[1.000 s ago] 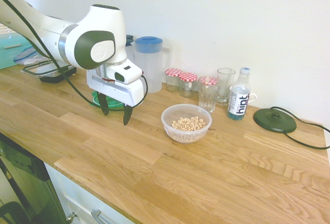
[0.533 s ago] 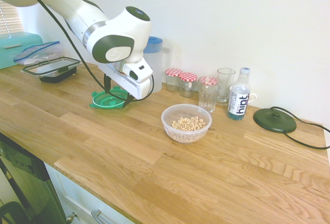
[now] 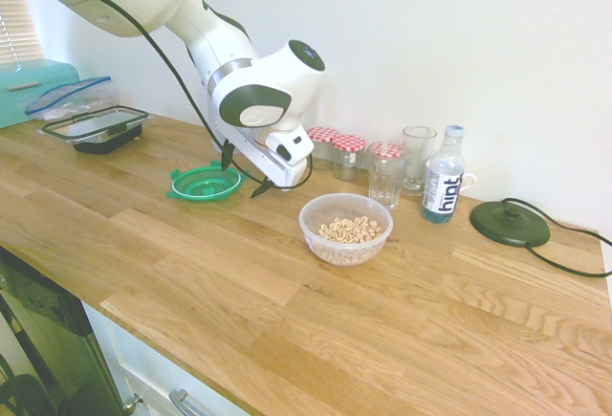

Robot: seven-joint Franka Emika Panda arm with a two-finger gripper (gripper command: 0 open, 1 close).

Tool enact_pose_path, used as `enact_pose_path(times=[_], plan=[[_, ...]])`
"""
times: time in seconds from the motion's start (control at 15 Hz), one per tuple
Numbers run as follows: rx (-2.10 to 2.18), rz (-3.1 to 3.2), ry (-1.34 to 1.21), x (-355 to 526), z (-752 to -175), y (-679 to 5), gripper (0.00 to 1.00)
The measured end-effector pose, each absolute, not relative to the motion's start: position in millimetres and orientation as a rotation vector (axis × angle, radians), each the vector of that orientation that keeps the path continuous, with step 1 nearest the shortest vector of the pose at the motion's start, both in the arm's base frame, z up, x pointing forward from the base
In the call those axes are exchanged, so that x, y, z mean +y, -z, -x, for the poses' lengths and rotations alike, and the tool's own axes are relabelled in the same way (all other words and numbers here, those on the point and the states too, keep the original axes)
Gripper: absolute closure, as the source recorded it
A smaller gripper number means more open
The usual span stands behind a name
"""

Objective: Cover the lid of food container

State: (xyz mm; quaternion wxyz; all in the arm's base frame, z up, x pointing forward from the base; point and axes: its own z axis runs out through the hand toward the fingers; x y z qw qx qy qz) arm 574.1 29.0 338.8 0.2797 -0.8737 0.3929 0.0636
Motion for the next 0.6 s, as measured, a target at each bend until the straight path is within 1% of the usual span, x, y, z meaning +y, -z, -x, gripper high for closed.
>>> enact_pose_path(times=[0.2, 0.53, 0.6], plan=[[1.037, 2.297, -0.224, 47, -576, -321, 0.00], [1.009, 2.196, -0.233, 47, -576, -311, 0.00], [0.999, 2.184, -0.228, 47, -576, -310, 1.00]])
